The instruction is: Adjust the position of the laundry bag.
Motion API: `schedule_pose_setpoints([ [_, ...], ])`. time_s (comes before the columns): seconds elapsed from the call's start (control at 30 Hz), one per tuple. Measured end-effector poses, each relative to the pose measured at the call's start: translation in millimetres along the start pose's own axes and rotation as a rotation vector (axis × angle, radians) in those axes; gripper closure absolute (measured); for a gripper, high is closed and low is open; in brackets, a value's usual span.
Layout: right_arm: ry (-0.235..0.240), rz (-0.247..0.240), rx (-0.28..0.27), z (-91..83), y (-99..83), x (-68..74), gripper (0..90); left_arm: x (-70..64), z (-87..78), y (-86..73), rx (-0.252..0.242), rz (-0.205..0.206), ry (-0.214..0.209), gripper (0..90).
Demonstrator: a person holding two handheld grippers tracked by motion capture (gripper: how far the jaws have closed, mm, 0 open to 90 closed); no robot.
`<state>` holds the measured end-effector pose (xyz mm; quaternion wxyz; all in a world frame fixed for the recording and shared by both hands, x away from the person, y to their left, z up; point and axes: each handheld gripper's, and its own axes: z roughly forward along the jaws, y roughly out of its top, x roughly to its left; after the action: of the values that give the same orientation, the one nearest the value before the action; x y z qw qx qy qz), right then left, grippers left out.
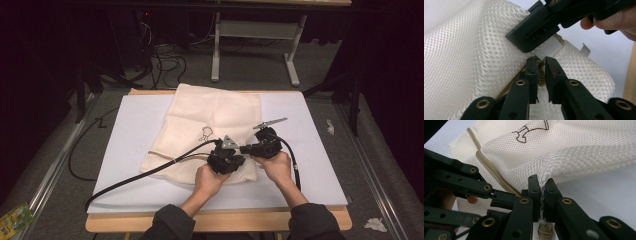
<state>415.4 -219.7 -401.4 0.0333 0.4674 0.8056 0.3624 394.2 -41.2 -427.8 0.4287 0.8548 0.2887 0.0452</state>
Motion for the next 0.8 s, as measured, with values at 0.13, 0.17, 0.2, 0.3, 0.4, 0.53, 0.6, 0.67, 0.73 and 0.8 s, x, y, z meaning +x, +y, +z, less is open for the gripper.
schedule_pose_setpoints([
  [0.13, 0.000, -0.003, 0.003, -0.5, -0.7, -0.6, 87.9, 0.5, -0.5, 0.2, 0.003, 0.003, -0.003, 86.9],
  [0.17, 0.000, -0.003, 0.004, -0.5, -0.9, -0.8, 87.8, 0.3, -1.1, 0.2, 0.003, 0.004, -0.003, 86.9],
  [0.2, 0.002, -0.001, 0.001, -0.7, -1.4, -1.0, 87.8, 0.4, -2.0, 0.4, 0.007, 0.011, -0.001, 87.0],
  [0.3, 0.009, -0.009, 0.003, -1.5, -2.7, -2.1, 87.3, 0.3, -3.9, 0.8, 0.005, 0.021, 0.004, 87.2],
  [0.4, 0.019, -0.013, -0.005, -2.3, -4.1, -2.0, 85.4, 0.5, -4.1, 0.8, 0.003, 0.021, 0.005, 87.3],
  [0.53, 0.035, 0.005, 0.007, -1.2, -5.1, -3.9, 83.8, 0.2, -3.9, -0.3, 0.000, 0.023, 0.005, 87.4],
  [0.6, 0.044, 0.014, 0.005, -1.1, -5.5, -4.5, 82.5, 0.3, -4.4, -0.3, -0.002, 0.025, 0.007, 87.5],
  [0.67, 0.046, 0.016, 0.004, -1.2, -5.8, -4.7, 81.7, 0.6, -4.8, -0.3, -0.004, 0.023, 0.005, 87.5],
  [0.73, 0.048, 0.019, 0.003, -1.4, -6.3, -5.5, 80.5, 1.0, -4.8, -0.6, -0.004, 0.022, 0.003, 87.5],
  [0.8, 0.048, 0.020, 0.004, -1.5, -6.8, -5.4, 80.6, 1.0, -5.0, -0.8, -0.004, 0.024, 0.006, 87.5],
])
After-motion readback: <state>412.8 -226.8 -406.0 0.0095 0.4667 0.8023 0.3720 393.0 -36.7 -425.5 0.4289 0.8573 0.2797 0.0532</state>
